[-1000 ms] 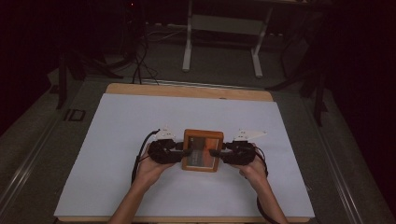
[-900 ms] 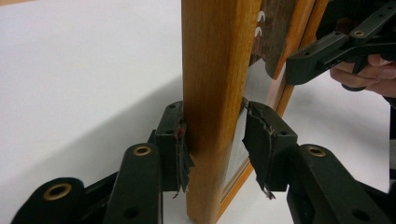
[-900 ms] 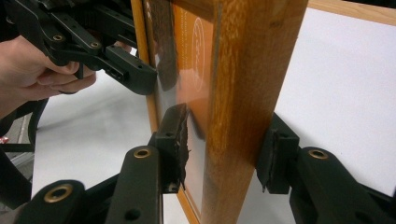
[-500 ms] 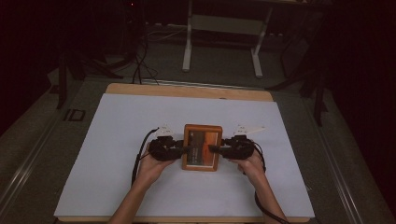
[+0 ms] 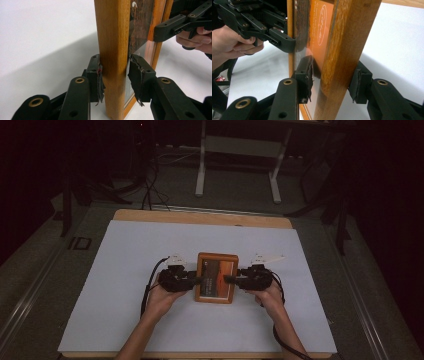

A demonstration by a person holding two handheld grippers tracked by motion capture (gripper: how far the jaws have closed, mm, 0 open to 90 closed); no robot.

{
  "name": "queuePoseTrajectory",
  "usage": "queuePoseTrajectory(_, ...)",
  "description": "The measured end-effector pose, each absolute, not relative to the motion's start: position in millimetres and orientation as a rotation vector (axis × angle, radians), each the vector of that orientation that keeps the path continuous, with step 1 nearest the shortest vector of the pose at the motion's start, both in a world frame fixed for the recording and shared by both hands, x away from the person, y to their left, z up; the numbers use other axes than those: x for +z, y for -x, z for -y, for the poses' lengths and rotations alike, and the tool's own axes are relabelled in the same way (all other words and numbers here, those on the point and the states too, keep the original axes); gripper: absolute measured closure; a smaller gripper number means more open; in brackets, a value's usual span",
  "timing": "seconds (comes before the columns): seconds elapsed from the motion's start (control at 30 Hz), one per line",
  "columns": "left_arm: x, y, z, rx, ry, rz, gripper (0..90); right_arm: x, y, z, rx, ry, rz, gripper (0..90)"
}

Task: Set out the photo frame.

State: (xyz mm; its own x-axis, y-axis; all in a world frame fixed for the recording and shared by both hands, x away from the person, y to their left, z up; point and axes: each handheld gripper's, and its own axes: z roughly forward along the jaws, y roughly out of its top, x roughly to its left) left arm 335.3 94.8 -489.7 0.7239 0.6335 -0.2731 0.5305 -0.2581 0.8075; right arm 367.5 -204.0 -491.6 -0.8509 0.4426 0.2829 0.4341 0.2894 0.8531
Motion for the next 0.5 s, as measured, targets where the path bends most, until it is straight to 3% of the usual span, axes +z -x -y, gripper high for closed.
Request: queuePoseTrajectory(0.5, -487.8, -332.9, -95.3, 0.135, -1.949, -0.908, 65.7, -491.5, -369.9, 203.6, 1.666, -0.853, -2.519, 57.5)
